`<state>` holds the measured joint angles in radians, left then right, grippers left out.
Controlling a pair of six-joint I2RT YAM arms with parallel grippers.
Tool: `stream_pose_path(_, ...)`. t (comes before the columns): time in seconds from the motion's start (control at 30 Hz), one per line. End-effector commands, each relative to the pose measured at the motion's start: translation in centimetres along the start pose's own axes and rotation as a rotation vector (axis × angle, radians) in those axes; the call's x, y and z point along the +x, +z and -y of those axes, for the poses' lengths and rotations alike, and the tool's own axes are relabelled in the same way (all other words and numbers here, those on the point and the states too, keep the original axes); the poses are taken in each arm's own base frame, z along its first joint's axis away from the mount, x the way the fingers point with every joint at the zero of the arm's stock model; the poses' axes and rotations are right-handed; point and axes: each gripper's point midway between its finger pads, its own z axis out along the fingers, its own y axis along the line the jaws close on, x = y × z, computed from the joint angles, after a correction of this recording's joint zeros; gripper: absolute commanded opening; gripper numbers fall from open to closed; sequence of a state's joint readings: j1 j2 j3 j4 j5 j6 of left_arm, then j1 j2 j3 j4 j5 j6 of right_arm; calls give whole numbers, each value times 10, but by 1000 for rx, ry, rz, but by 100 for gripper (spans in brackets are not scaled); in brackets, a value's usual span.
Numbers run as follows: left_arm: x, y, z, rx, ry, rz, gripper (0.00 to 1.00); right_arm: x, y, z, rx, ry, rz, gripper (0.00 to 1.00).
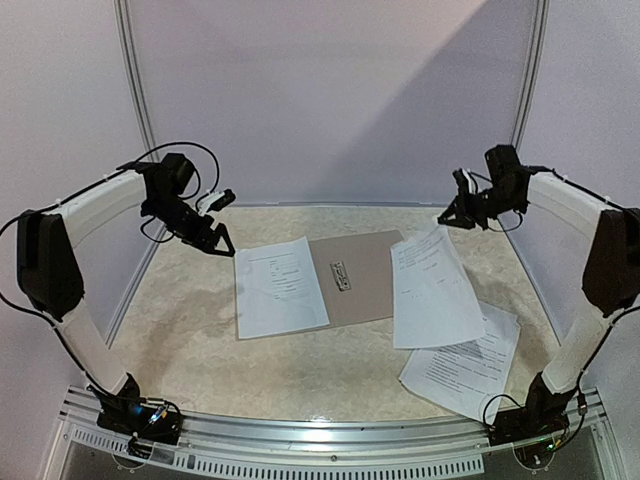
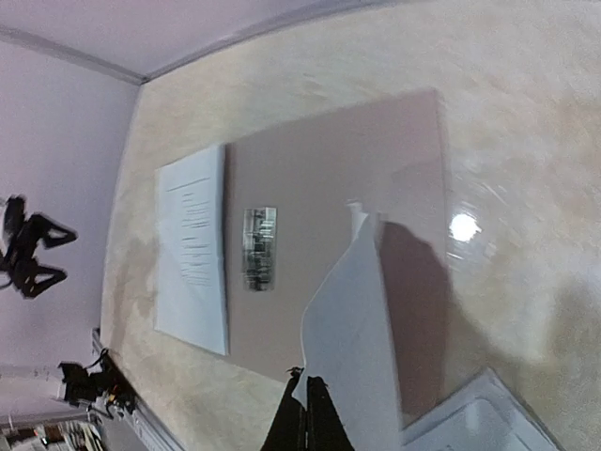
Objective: Put the files into the folder
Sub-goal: Pick up the file from the center of the board, then pass from the right arm to the left
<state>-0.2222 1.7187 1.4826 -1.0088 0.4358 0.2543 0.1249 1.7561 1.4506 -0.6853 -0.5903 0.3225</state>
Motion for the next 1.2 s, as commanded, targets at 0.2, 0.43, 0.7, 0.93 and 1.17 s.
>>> stream_pose_path(0.2, -32, -112, 112, 268, 364, 273, 99, 81, -122, -286, -430, -746, 112, 0)
stream_pose_path(0.43, -34, -151, 174, 326, 532, 373, 99, 98, -172, -357, -623, -878, 261, 0)
stream_pose_path(0.7, -51, -129, 214, 433, 504, 426, 100, 90, -199, -386, -793, -852, 411, 0)
stream_pose_path(0.93, -89, -133, 217, 390, 534, 538, 100, 95, -210, -389, -852, -831, 414, 0)
stream_pose_path(1.17, -101, -140, 235, 542, 484, 585, 99, 100, -226, -392, -895, -828, 431, 0)
